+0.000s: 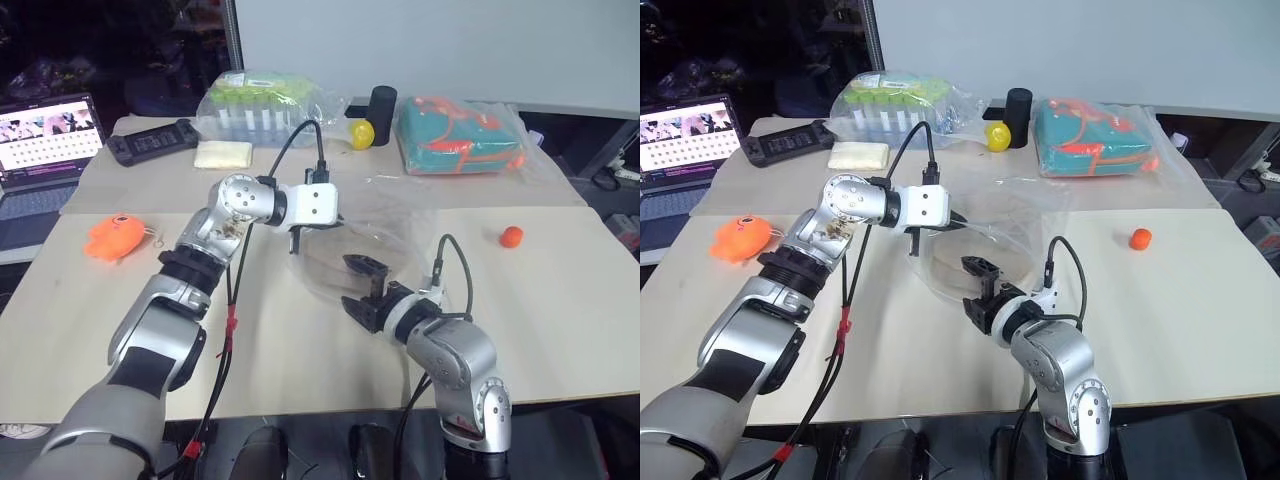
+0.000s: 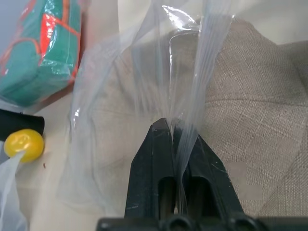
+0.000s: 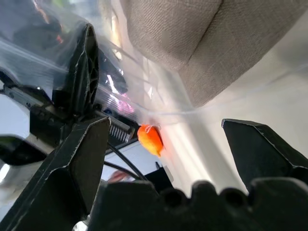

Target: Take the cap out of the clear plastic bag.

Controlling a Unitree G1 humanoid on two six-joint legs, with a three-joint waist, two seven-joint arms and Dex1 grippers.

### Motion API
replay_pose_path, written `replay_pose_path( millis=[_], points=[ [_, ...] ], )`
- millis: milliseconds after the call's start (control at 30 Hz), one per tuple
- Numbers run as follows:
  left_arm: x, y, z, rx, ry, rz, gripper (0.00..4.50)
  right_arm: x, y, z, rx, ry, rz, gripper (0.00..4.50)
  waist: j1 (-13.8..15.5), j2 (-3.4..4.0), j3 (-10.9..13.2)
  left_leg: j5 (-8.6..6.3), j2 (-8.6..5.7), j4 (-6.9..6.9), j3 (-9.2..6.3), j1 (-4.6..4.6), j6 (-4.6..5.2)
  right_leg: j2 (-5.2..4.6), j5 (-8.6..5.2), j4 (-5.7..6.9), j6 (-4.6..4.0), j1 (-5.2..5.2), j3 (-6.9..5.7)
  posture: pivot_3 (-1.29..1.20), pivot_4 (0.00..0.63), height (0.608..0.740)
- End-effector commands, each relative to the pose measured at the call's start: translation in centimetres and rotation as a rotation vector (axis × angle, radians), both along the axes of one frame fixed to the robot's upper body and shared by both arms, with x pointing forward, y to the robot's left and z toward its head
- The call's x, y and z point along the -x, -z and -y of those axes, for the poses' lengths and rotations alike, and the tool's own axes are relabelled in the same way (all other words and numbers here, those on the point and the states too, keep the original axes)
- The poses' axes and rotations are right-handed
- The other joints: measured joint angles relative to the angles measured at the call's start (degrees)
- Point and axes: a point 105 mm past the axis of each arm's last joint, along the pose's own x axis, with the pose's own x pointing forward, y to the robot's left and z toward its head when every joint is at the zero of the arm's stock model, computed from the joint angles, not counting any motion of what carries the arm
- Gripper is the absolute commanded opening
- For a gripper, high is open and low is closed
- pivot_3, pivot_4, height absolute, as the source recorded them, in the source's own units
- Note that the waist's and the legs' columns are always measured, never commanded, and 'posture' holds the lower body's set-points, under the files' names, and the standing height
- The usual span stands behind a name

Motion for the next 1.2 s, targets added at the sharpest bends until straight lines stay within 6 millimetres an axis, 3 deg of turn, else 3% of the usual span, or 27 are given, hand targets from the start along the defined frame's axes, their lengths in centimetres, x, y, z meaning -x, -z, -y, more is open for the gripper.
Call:
replay_pose_path(
  millis=[33,133,300,467,500,733,833,1033,1133,1200],
  points=[
    [0.3,-1.4,-0.4,0.01,0.01,0.039,0.06,-0.6,-0.5,-0.6,-0.066,-0.018,0.041,4.24,-0.02,0.0,0.0,0.0,0.0,0.0,0.0,-0.01,0.0,0.0,0.0,0.0,0.0,-0.01,0.0,0.0,0.15,0.74],
    [0.3,-1.8,-0.7,0.018,-0.001,0.045,0.0,-1.2,0.2,-0.3,-0.054,-0.01,0.035,3.56,0.03,0.0,0.0,0.0,-0.01,0.0,0.0,-0.03,0.0,-0.02,0.0,0.0,0.0,-0.01,-0.01,0.0,0.15,0.74],
    [0.4,-1.9,-0.8,0.02,-0.008,0.044,0.0,-2.1,1.3,0.4,-0.025,0.02,0.022,1.87,0.13,0.0,0.0,0.0,-0.01,0.0,-0.01,-0.02,0.0,-0.02,0.0,0.0,0.0,-0.01,-0.02,0.0,0.15,0.74],
    [0.4,-1.7,-0.8,0.016,-0.01,0.041,0.0,-2.4,1.2,0.8,0.019,0.035,0.043,0.16,0.12,0.0,0.0,0.0,-0.01,0.0,0.0,-0.03,0.0,-0.02,0.0,0.0,0.0,-0.01,-0.01,0.0,0.15,0.74],
    [0.4,-1.6,-0.7,0.016,-0.009,0.04,0.0,-2.3,1.0,0.8,0.026,0.035,0.049,0.03,0.08,0.0,0.0,0.0,-0.01,0.0,0.0,-0.03,0.0,-0.02,0.0,0.0,0.0,-0.01,-0.02,0.0,0.15,0.74],
    [0.7,-1.0,0.1,0.018,0.02,0.023,0.0,0.4,-2.0,-0.2,0.074,-0.064,0.14,0.03,0.16,0.01,0.0,0.0,-0.01,0.0,0.0,-0.04,0.0,-0.03,0.0,0.02,0.0,-0.01,-0.01,0.0,0.15,0.74],
    [0.7,-0.4,0.2,0.009,0.024,0.019,0.0,2.2,-3.2,0.6,0.056,-0.019,0.14,0.03,0.17,0.01,-0.01,-0.01,0.0,-0.03,-0.03,-0.05,0.02,-0.02,0.0,0.03,0.0,-0.02,-0.03,0.0,0.15,0.74],
    [1.1,0.5,0.5,0.005,0.043,0.003,0.0,3.7,-6.7,1.3,-0.056,0.059,0.138,0.03,0.16,0.01,0.0,-0.01,-0.03,0.06,-0.02,-0.06,0.03,-0.06,0.01,0.01,0.03,-0.02,0.01,0.0,0.15,0.74],
    [1.2,0.7,0.4,-0.001,0.045,0.0,0.0,6.5,-8.4,-0.3,-0.044,-0.031,0.226,0.03,0.13,0.01,-0.01,-0.01,-0.03,0.04,-0.03,-0.03,0.03,-0.03,0.01,0.03,0.03,-0.03,0.02,0.0,0.15,0.74],
    [1.0,0.7,0.3,0.0,0.04,0.0,0.0,8.1,-7.5,-0.5,0.048,-0.081,0.266,0.03,0.08,0.02,-0.01,-0.01,-0.01,0.01,-0.05,-0.05,0.03,-0.01,0.01,0.01,0.03,-0.04,0.01,0.0,0.15,0.74]
  ],
)
